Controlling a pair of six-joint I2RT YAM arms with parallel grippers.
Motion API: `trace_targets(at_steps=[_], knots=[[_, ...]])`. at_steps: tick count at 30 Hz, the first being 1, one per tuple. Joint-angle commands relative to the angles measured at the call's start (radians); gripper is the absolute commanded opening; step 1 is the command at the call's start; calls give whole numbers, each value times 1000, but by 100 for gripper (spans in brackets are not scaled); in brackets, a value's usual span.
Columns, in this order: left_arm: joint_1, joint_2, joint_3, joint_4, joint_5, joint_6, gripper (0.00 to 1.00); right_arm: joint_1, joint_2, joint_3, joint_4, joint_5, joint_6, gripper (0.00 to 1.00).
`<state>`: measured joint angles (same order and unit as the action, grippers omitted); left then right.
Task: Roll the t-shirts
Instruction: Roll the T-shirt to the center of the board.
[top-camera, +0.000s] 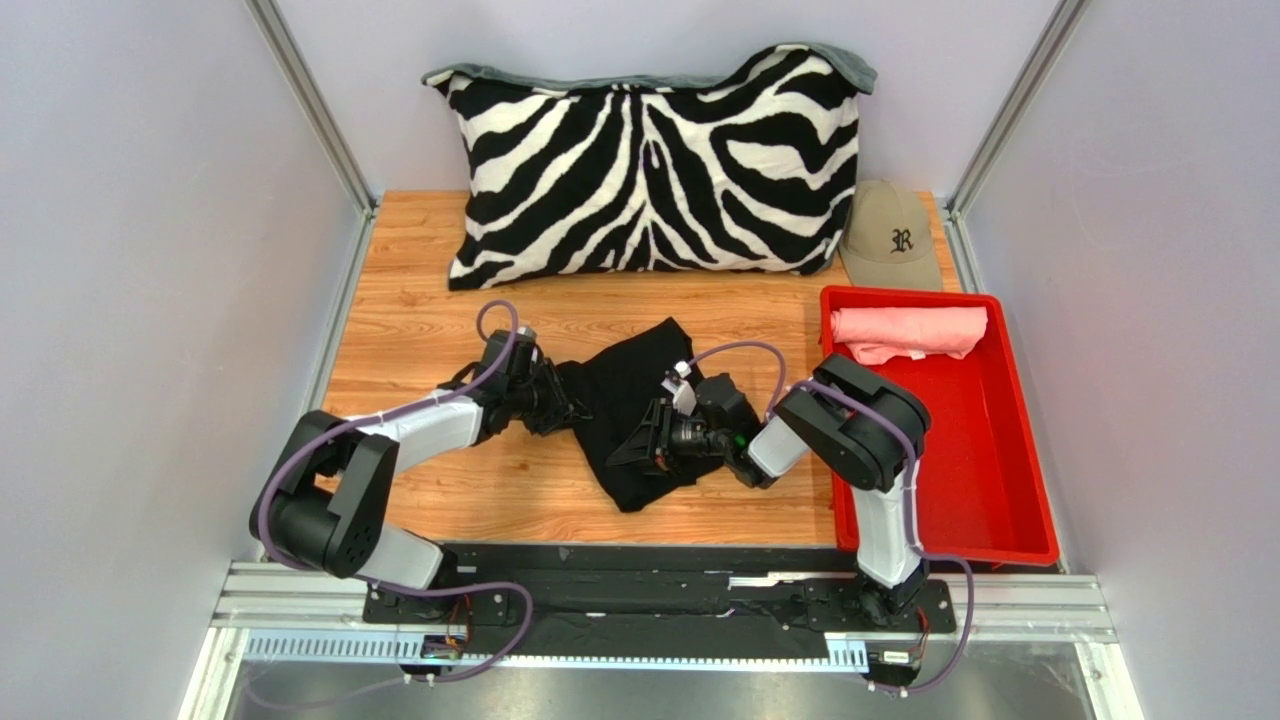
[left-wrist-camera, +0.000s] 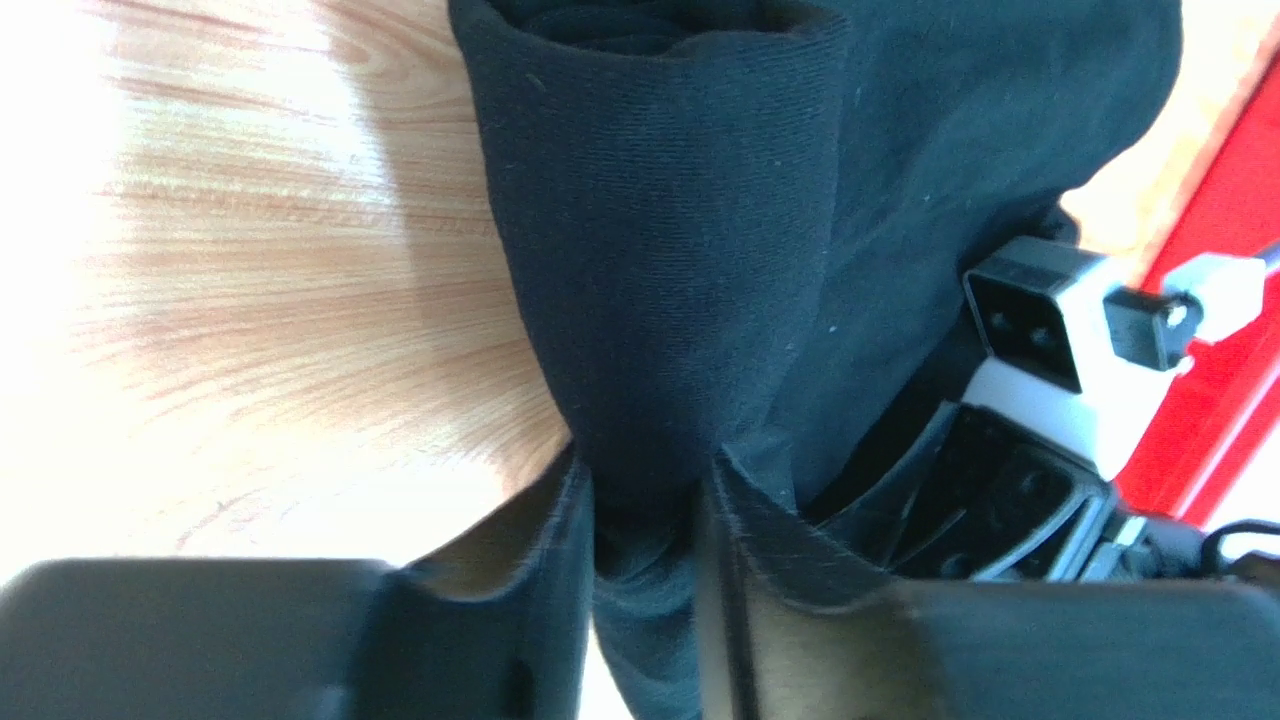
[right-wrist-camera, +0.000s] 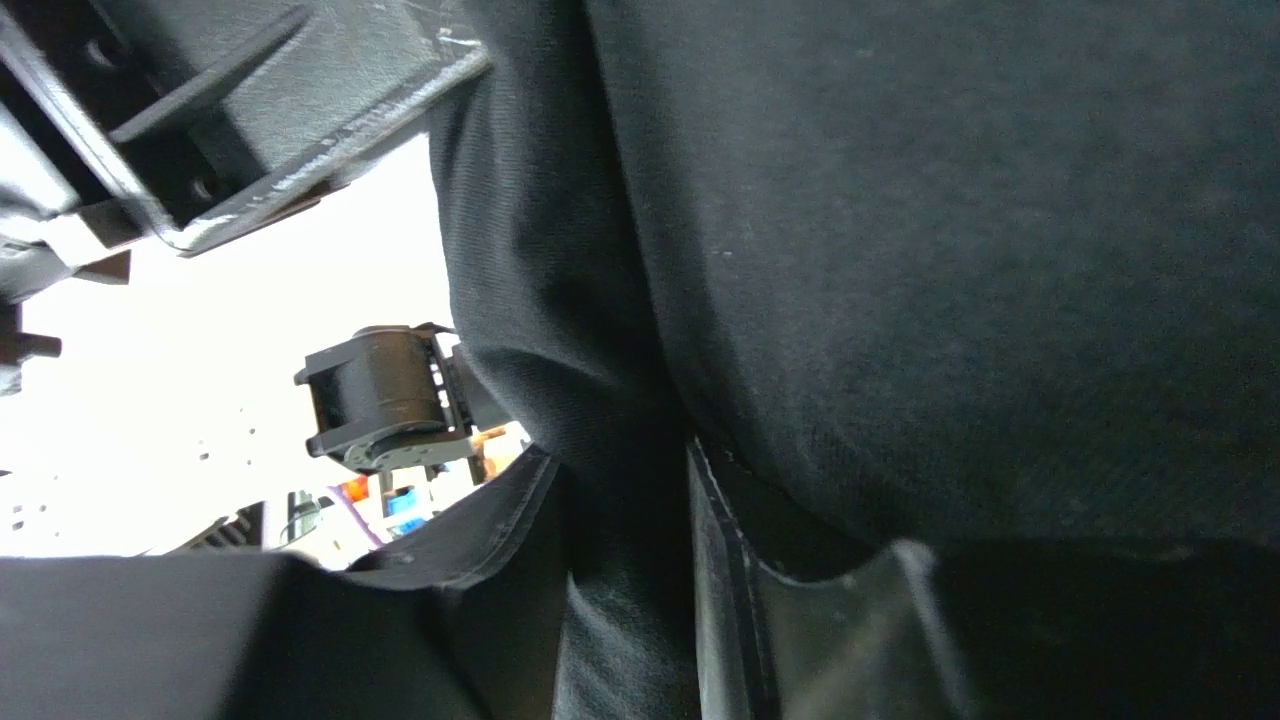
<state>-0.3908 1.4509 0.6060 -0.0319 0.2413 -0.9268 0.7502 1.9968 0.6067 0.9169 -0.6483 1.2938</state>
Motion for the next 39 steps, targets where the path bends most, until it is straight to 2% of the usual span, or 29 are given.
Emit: trace_targets(at_steps=[1,2,4,5,7,8,10,11,13,14,20,26,34,39], knots=[[-32,-4,60,-149,-134,-27,20,12,-79,-15,-160,13,-115,39],[-36,-21,67,-186,-148,-35,14,18,-105,1,-273,48,-149,43],[-36,-38,98,-296,-174,-35,8,44,-209,28,-422,108,-284,46],[-36,-50,109,-331,-181,-23,6,58,-245,57,-581,196,-333,50],[-36,-60,129,-412,-188,-7,5,115,-349,97,-737,310,-411,53],[-36,-70,130,-430,-186,2,5,136,-383,113,-860,428,-472,55],[-37,-76,133,-477,-182,11,5,210,-429,163,-975,546,-520,57],[-36,-78,138,-490,-180,23,5,240,-466,186,-1072,685,-559,57],[-36,-78,144,-526,-174,32,5,341,-487,264,-1163,827,-600,59],[-36,-80,144,-533,-171,42,5,374,-484,292,-1235,946,-638,61],[-36,-78,161,-586,-157,59,5,598,-339,560,-1418,1274,-793,63],[-36,-83,187,-628,-158,72,5,735,-110,780,-1547,1470,-912,66],[-36,-83,195,-648,-165,80,5,791,109,927,-1679,1602,-927,67],[-37,-73,201,-648,-168,80,5,798,146,924,-1687,1618,-904,64]])
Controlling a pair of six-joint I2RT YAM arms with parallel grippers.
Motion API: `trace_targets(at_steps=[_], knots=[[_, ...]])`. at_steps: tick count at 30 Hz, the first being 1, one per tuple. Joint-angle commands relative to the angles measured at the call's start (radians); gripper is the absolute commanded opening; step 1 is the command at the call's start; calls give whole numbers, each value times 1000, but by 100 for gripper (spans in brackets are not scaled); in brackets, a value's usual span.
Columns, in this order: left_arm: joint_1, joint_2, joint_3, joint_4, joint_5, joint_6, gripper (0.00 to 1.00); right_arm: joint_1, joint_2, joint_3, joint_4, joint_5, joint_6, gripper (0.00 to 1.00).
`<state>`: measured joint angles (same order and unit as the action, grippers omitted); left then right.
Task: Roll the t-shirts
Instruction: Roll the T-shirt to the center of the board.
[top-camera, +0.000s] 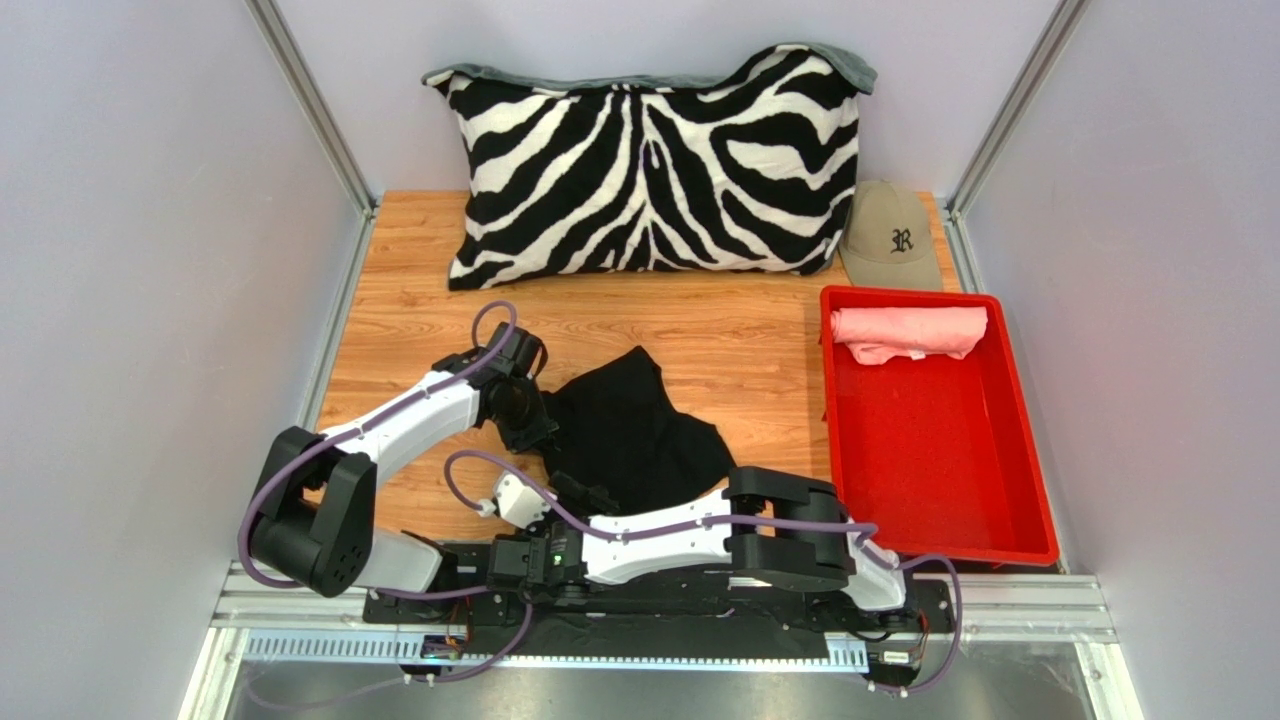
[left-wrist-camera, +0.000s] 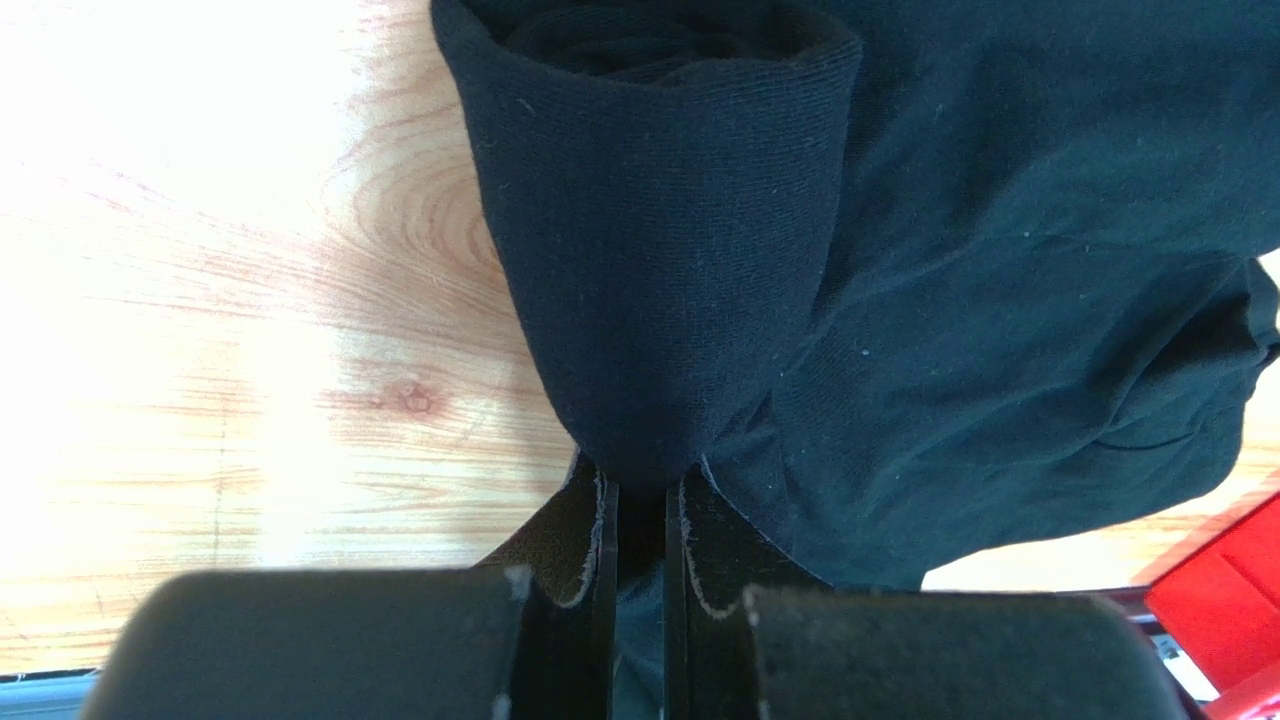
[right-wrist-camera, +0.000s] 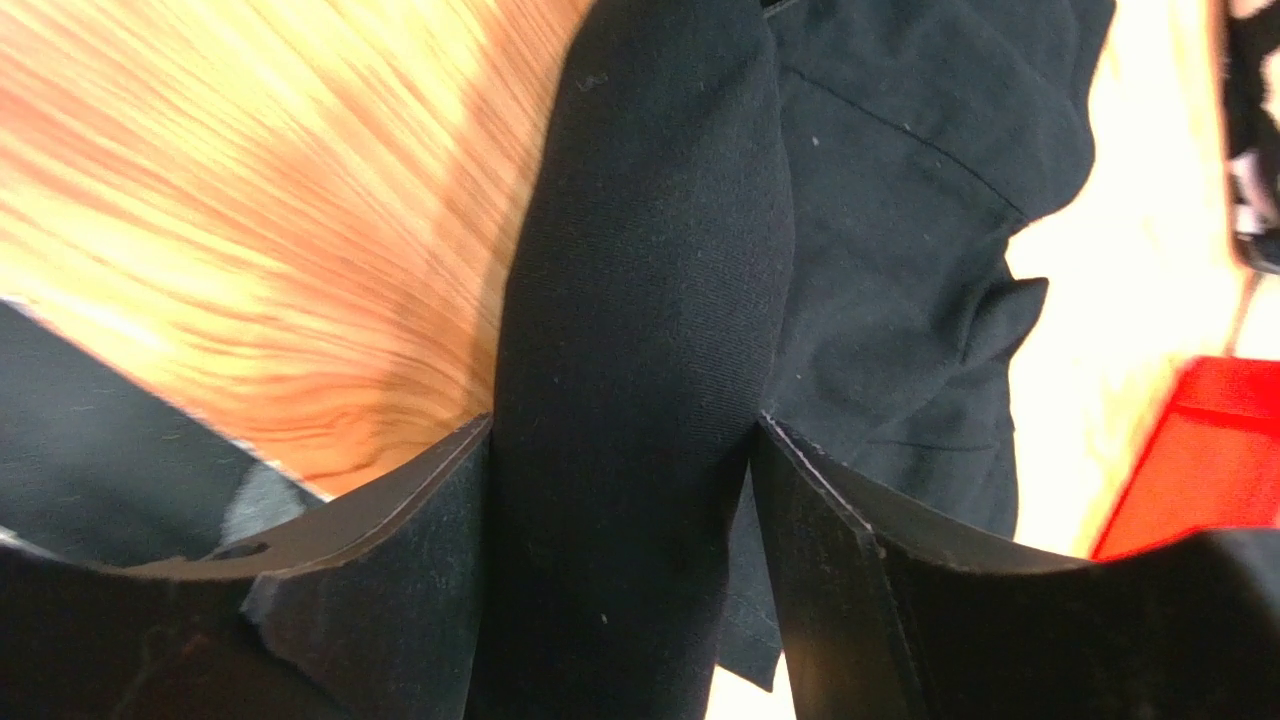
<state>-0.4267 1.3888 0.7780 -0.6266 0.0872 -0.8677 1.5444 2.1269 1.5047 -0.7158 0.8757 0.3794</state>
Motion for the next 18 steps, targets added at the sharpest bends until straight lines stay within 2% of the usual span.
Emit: trace_targets(at_steps=[1,3,4,6,7,9,10,12,13,15,16,18], knots=[[0,-8,32,-54,-14,24,5,3,15,20,-45,88,15,62],[0,-2,40,-53,-6,27,6,-1,5,2,-33,79,24,59],[0,-4,40,-51,-4,30,6,-4,-4,-11,-5,51,27,50],[0,-11,44,-44,5,35,9,-16,-56,-68,36,8,30,42],[2,-16,46,-41,5,38,10,-23,-80,-93,97,-45,32,32],[5,-20,56,-36,13,47,13,-47,-169,-151,166,-107,35,25],[11,-20,63,-38,17,61,18,-56,-197,-205,230,-174,41,22],[22,-24,78,-30,39,78,27,-104,-283,-265,292,-260,53,20],[35,-28,82,-22,49,93,36,-124,-312,-291,349,-344,81,19],[52,-45,90,2,77,116,46,-191,-361,-388,415,-441,111,19],[68,-53,93,13,88,124,48,-220,-411,-429,490,-551,145,19],[80,-71,95,41,118,137,51,-315,-458,-544,618,-666,196,19]])
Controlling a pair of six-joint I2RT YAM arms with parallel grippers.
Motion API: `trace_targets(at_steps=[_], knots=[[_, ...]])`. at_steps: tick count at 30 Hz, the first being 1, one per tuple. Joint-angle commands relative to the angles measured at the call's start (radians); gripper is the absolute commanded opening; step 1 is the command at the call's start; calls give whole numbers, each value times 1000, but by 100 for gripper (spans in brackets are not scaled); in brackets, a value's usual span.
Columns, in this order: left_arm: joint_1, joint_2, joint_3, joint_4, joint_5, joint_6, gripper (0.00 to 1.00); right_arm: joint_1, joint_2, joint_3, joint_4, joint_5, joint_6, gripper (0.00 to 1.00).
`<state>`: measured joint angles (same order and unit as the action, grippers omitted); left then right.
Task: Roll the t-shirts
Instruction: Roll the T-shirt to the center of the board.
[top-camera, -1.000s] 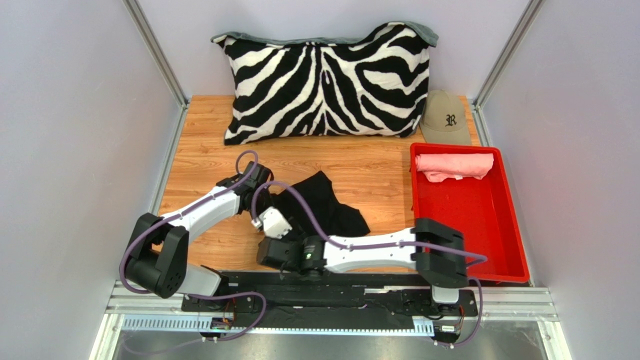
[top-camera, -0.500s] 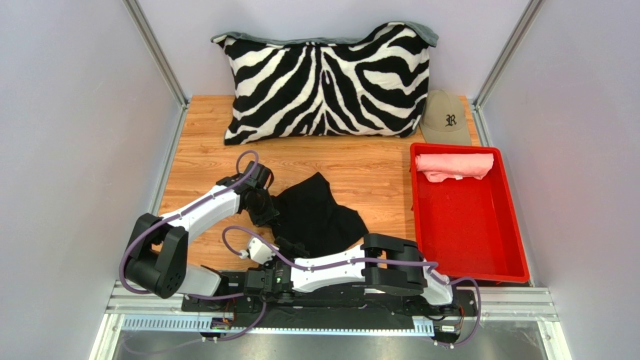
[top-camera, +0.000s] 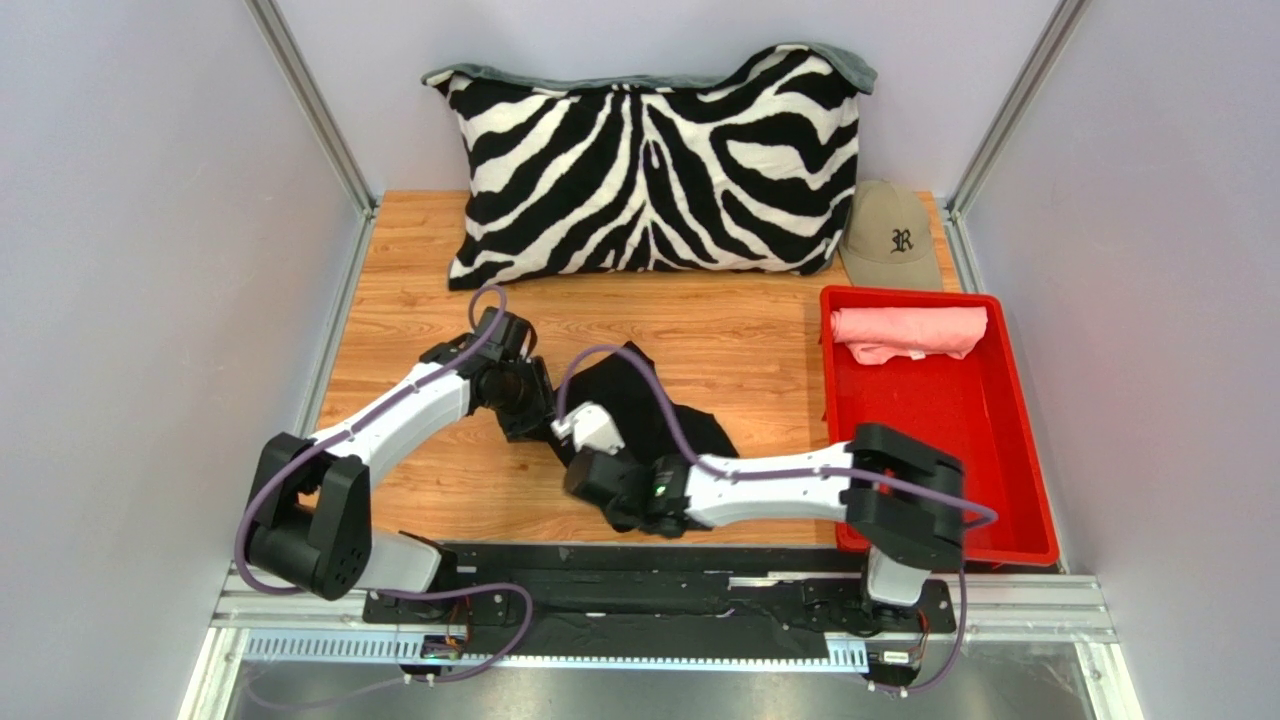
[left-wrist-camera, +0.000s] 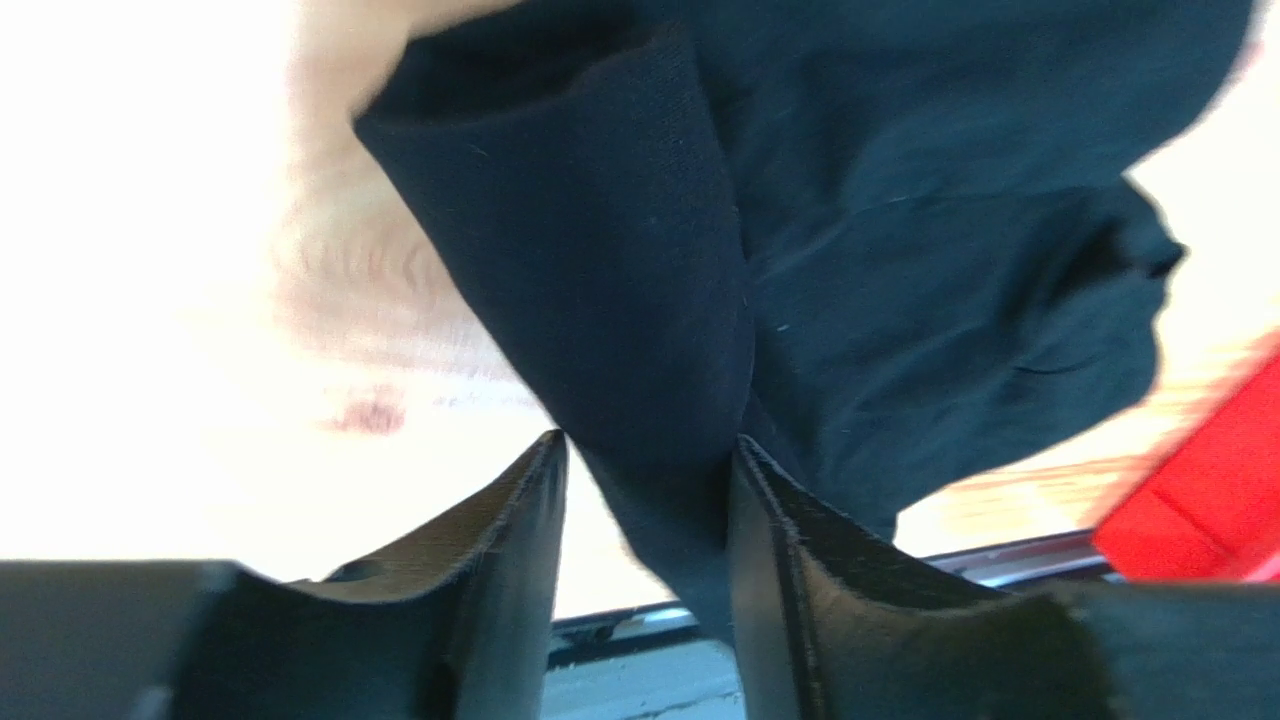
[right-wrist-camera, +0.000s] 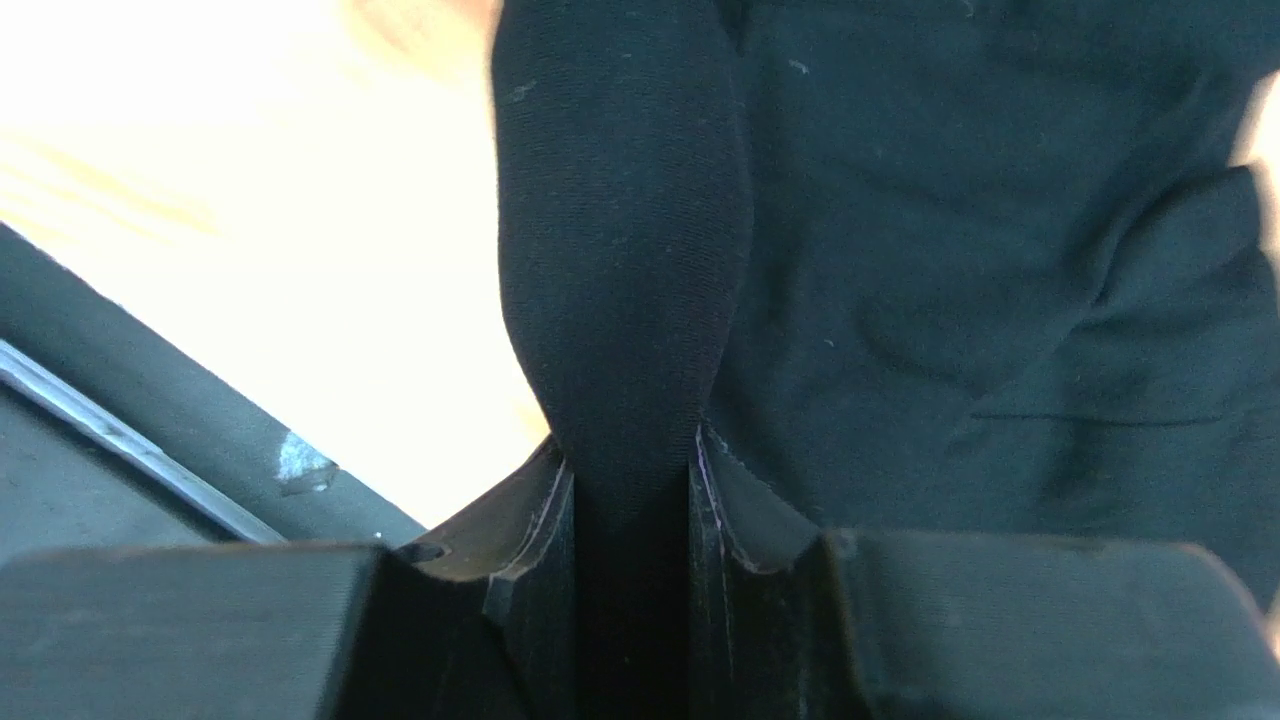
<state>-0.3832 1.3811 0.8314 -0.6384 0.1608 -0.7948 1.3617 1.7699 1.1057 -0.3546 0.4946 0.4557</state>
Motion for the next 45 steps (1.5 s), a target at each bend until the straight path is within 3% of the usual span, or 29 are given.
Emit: trace_targets(at_steps=[1,7,13,18,22,27,31,34,38,45], knots=[[41,-70,40,62,54,68,52,-168,-131,-182,303,-401,173,19],[53,-126,-31,186,129,45,52,-374,-138,-384,578,-722,331,19],[53,-128,-162,402,212,-35,56,-506,-21,-512,890,-950,549,19],[52,-91,-219,529,221,-49,61,-550,84,-560,1090,-1025,673,19],[49,-36,-218,554,181,-38,62,-559,117,-572,1140,-1045,704,19],[26,29,-222,602,140,-58,62,-564,120,-572,1142,-1051,709,20],[3,39,-213,567,44,-72,60,-566,93,-573,1108,-1048,683,34],[-14,45,-174,467,-22,-86,55,-562,28,-564,992,-1019,605,43],[-36,44,-114,336,-95,-73,50,-517,-148,-527,676,-900,419,51],[-37,58,-83,260,-113,-61,49,-435,-323,-520,436,-691,308,52]])
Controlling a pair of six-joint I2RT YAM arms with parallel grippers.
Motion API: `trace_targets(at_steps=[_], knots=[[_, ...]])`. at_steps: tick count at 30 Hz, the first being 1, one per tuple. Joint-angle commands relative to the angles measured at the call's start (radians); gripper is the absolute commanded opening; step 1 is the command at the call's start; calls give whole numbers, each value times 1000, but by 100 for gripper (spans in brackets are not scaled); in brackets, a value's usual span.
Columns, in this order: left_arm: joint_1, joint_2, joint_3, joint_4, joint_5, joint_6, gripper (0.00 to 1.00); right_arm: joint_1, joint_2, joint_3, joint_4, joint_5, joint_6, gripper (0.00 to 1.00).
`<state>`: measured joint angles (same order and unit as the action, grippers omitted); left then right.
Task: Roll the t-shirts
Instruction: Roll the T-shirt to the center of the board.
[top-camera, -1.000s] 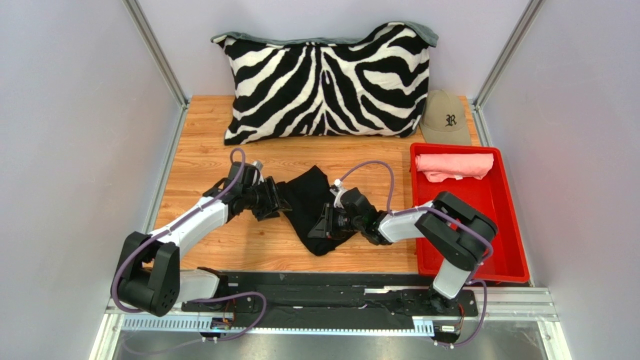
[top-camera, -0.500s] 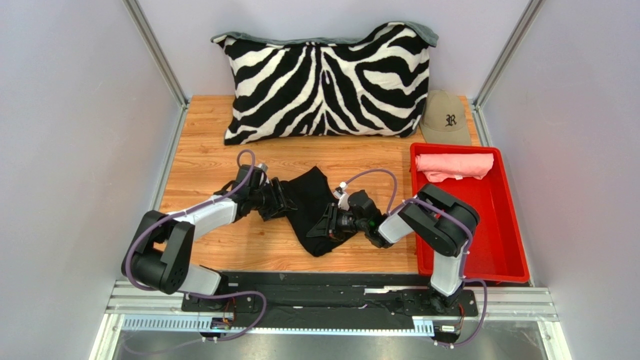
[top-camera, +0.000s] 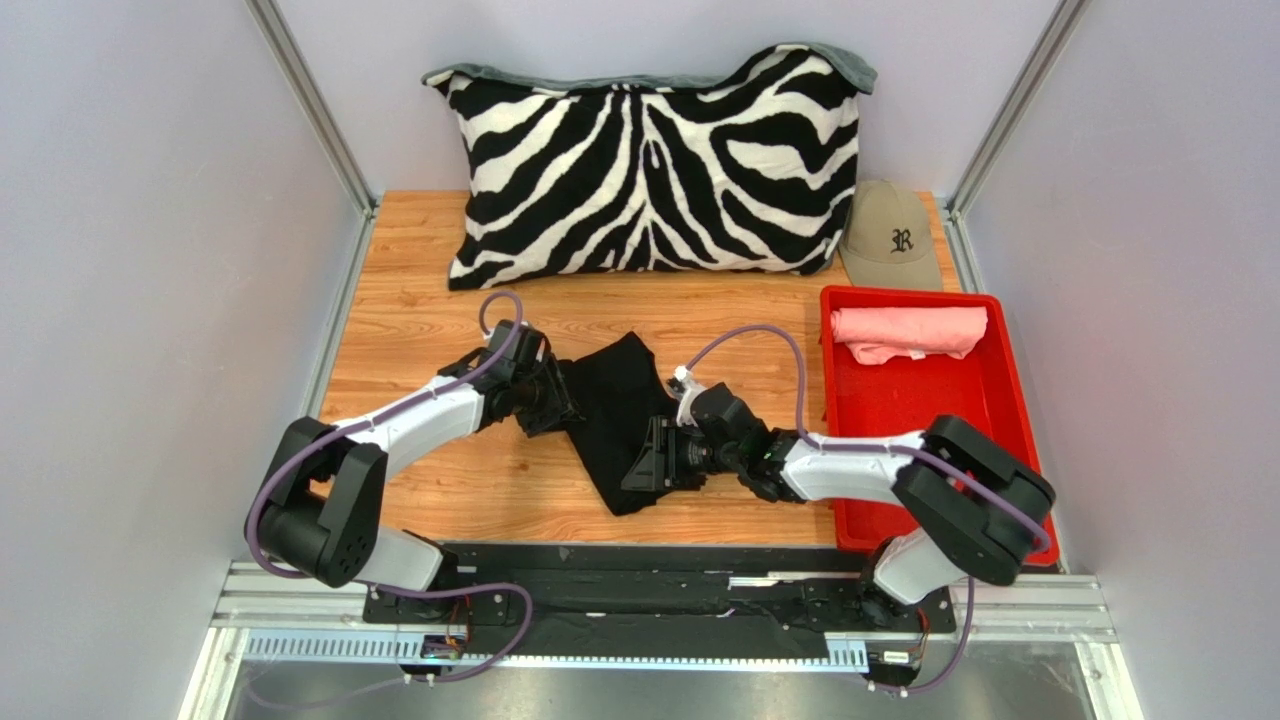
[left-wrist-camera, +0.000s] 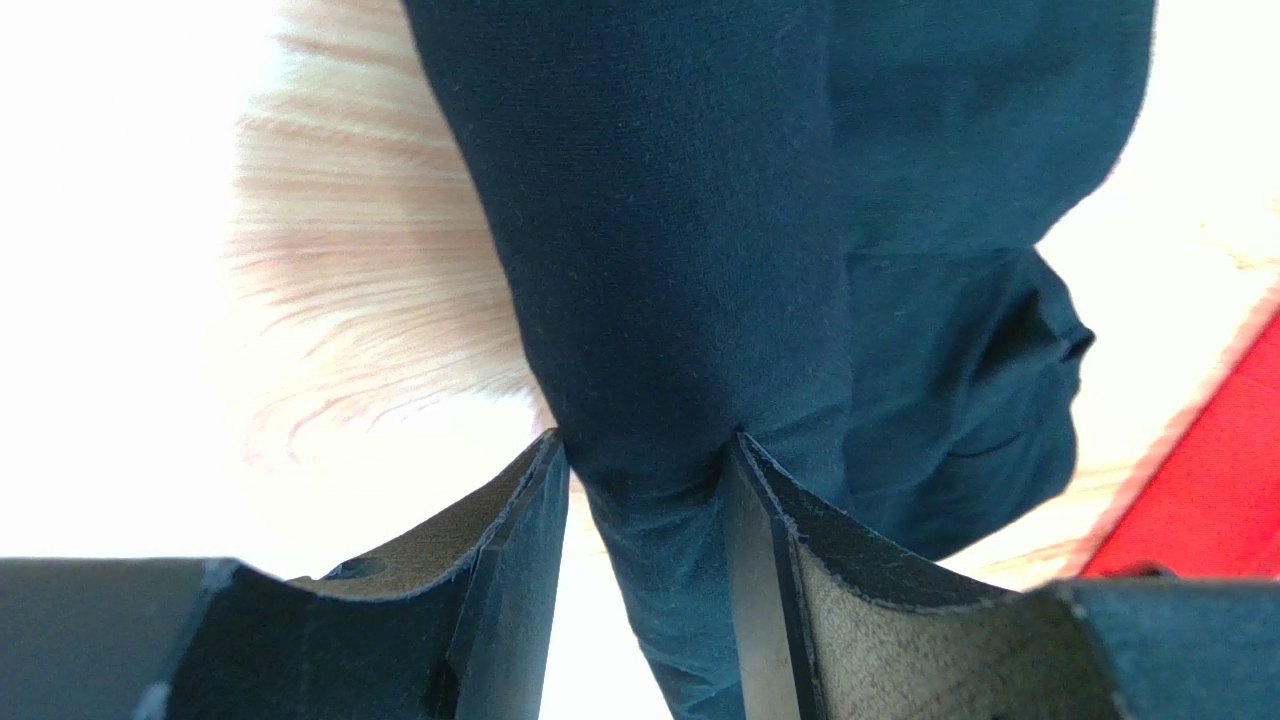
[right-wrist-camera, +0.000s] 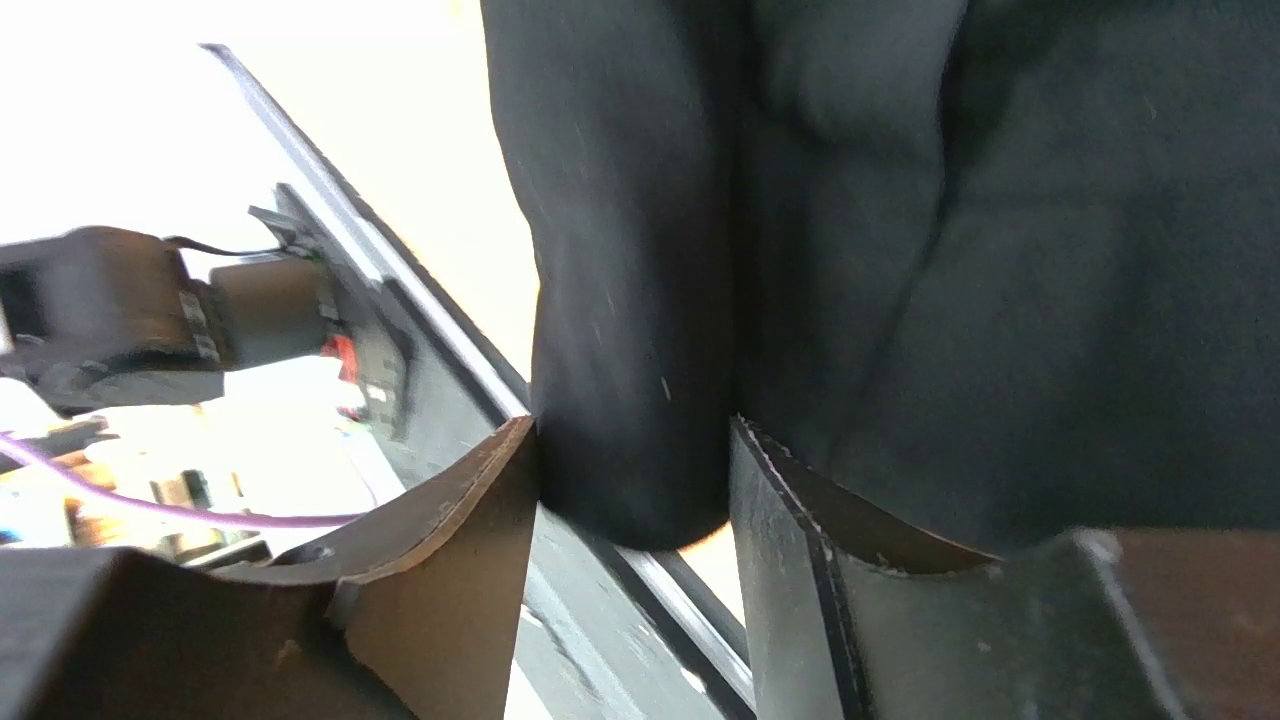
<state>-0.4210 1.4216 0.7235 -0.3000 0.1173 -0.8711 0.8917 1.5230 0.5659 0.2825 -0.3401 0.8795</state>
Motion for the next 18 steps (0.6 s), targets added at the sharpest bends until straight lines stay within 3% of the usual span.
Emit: trace_targets(at_steps=[1,5,9,13,18], knots=[[1,19,25,-83,-70,12,49,52,-86,16,-216,157,-119,51],[-1,20,28,-87,-65,7,49,82,-86,-4,-233,194,-122,35],[-2,20,46,-116,-64,11,48,105,-72,2,-256,223,-135,28],[-15,8,71,-160,-68,11,46,183,-142,67,-446,389,-198,45],[-21,13,109,-237,-58,17,45,351,-167,276,-679,780,-273,55]])
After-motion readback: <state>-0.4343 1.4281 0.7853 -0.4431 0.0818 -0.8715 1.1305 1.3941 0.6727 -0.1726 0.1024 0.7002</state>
